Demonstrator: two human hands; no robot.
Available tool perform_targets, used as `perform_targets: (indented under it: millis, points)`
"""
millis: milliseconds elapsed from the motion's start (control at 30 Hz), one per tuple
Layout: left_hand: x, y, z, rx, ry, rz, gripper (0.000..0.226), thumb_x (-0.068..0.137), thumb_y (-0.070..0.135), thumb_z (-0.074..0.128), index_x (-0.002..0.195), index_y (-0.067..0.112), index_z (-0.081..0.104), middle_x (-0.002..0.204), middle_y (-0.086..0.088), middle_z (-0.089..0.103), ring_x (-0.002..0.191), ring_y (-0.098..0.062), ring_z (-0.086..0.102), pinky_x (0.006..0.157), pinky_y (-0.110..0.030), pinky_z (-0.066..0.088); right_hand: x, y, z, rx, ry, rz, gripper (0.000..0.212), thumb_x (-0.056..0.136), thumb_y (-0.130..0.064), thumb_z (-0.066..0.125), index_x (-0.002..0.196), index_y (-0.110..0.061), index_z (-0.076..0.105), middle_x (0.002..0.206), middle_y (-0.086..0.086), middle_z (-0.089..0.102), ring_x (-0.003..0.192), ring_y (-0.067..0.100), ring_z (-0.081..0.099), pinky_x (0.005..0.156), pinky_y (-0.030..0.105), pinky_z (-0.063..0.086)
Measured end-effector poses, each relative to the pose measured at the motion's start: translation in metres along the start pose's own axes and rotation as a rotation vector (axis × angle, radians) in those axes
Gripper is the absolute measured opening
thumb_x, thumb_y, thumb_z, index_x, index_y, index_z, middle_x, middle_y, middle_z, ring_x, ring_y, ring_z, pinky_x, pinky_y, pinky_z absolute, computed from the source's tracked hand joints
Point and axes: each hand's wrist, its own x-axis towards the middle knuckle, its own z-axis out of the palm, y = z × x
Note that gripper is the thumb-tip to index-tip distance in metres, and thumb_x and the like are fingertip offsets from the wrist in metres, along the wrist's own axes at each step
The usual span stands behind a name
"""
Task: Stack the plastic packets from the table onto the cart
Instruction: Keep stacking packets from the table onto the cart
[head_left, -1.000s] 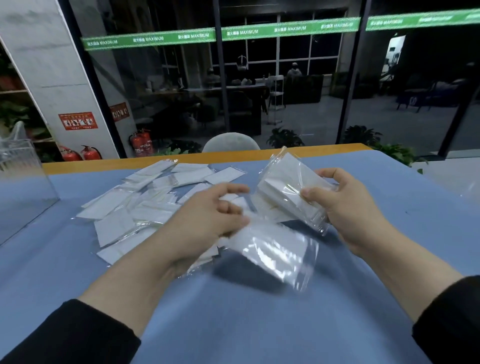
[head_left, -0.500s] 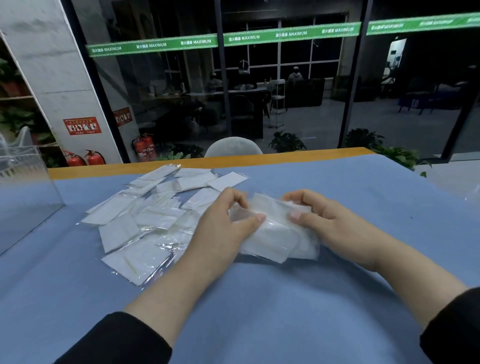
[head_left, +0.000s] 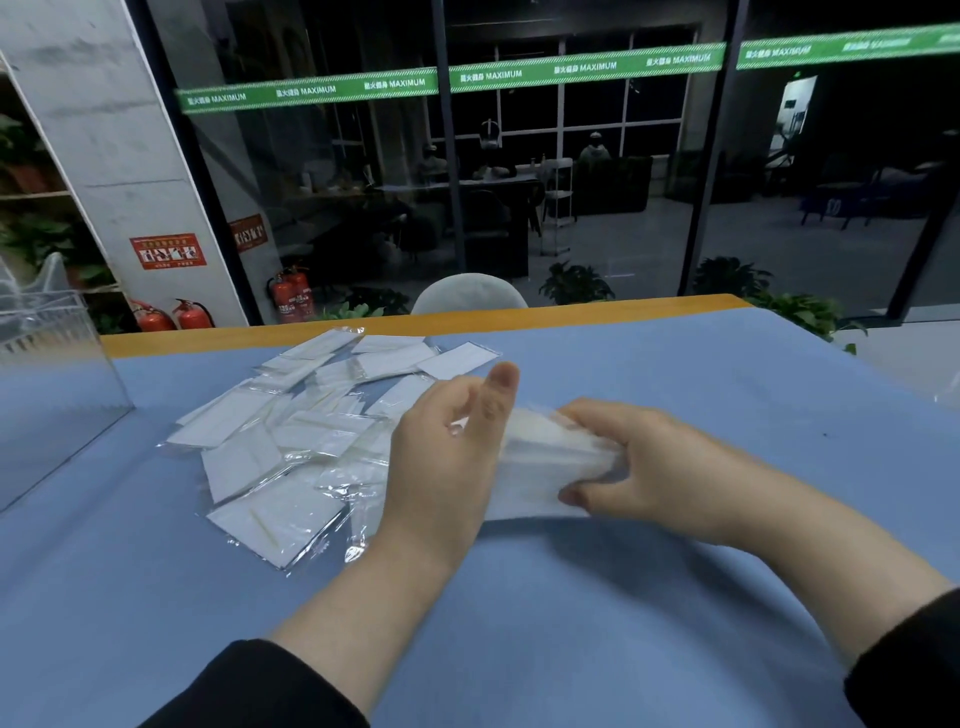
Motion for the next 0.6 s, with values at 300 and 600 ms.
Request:
perform_targets:
  millis: [300,600]
  points:
    - [0.005,-0.003,-0.002,0.056,0.009,-0.077,0.063,0.093,0.063,0.054,0.061,0.01,0.043,0.058,0.01,0.036,0.058,-0.012,0.034,0.056,-0.026,0.026,0.005,0.003,0.008,-0.144,0.073,-0.003,0.041,0.08,-0.052,0.076,0.112,-0.047,0.05,0.116,-0.027,0.047,0.104,-0.007,0.05,0.085,0.024,0.045]
    - [0.006,-0.012,0.0,0.291,-0.174,0.073,0.052,0.105,0.044,0.045,0.075,0.002,0.053,0.074,-0.006,0.056,0.073,-0.016,0.05,0.07,-0.039,0.041,0.006,0.0,0.013,-0.054,0.151,0.004,0.067,0.078,-0.046,0.081,0.124,-0.063,0.035,0.118,-0.035,0.044,0.11,-0.009,0.049,0.085,0.012,0.043]
